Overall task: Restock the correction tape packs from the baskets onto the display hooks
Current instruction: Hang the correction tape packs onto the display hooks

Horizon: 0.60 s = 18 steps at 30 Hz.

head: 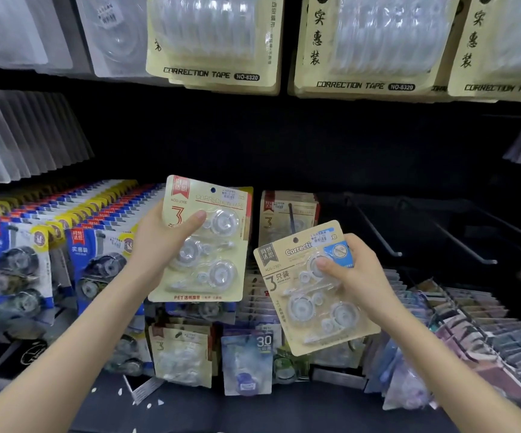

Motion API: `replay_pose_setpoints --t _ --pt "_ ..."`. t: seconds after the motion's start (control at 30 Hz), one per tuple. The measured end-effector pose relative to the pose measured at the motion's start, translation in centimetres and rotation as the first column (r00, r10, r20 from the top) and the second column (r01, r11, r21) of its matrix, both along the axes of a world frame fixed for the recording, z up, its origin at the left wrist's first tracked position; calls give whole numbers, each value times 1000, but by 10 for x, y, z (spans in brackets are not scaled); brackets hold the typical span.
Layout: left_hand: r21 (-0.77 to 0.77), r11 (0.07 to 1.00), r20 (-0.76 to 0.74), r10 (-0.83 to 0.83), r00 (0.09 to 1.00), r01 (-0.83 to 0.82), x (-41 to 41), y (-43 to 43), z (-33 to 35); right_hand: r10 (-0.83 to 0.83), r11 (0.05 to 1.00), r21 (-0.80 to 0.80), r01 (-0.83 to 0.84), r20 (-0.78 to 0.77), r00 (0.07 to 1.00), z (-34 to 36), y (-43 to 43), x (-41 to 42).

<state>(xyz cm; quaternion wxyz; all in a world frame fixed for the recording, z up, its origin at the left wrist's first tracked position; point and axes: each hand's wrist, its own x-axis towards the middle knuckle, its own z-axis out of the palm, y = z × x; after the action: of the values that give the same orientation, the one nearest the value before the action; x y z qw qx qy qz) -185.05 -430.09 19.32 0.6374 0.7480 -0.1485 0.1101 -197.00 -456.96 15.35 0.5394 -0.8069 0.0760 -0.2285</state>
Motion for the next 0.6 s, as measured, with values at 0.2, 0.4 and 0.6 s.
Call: replay_pose_setpoints --t 0.2,0.4,0.6 --pt "9 999 -19 -33 999 33 12 -4 3 -6 1000 -3 5 -60 998 5 -3 -4" --pt "7 998 -60 -64 996 64 15 -11 1 40 996 88 -30 -113 993 2 -8 4" --pt "25 998 -61 -54 997 55 19 -12 -1 77 941 337 -41 -96 992 -20 -18 41"
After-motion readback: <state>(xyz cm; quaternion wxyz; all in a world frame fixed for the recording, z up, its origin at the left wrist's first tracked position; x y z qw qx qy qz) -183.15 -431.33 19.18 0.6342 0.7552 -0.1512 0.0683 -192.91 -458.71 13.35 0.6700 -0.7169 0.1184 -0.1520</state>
